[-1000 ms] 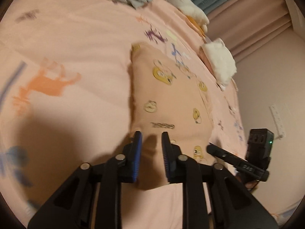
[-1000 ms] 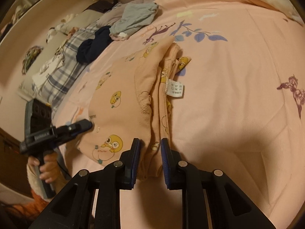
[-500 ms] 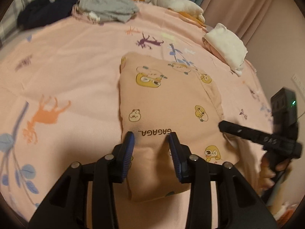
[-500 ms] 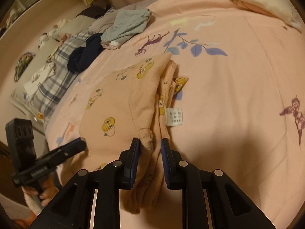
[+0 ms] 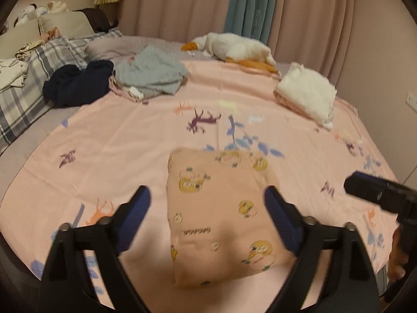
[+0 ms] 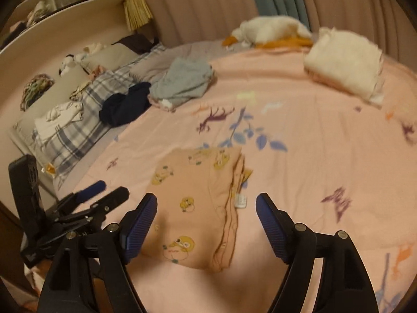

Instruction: Fold small clothes

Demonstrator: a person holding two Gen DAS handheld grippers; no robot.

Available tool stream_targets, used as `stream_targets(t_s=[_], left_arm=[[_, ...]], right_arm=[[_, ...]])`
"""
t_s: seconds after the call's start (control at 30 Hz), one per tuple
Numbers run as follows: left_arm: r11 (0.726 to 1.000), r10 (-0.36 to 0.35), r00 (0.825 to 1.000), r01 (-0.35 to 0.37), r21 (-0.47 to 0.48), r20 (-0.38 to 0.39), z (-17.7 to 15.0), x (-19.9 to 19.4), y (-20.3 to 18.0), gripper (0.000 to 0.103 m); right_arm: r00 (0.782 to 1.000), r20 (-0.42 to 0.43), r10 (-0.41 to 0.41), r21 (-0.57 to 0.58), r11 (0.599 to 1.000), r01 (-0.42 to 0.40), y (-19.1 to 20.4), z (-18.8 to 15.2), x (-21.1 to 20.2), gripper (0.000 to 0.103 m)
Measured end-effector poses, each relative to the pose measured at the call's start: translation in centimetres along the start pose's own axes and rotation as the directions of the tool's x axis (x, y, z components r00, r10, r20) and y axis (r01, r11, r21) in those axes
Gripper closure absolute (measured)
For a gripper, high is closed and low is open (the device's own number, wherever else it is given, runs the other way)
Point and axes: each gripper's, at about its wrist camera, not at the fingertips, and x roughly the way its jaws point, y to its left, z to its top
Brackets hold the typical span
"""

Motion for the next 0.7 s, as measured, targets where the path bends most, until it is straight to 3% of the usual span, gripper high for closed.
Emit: stream_targets(t_s=[0.1, 0.4, 0.7], left_arm=[[1.000, 0.006, 1.000, -0.006, 0.010, -0.009, 0.9, -0.9, -0.9, 0.001], [0.999, -0.031, 1.000, 0.031, 0.039, -0.001, 1.8, -3.1, -2.9, 0.000], [0.999, -0.012, 1.000, 0.011, -0.039, -0.010, 1.7, -2.8, -2.4, 0.000]], right_arm=[[0.998, -0.012, -0.060, -0.018, 0.998, 0.060, 0.5, 0.6, -0.6, 0.016], [0.979, -0.068, -0.193, 0.023, 0.981, 0.195, 0.9, 1.0, -0.3, 0.008], [0.987, -0.062, -0.146, 0.110, 0.982, 0.152, 0.2, 0.6, -1.2, 0.008]])
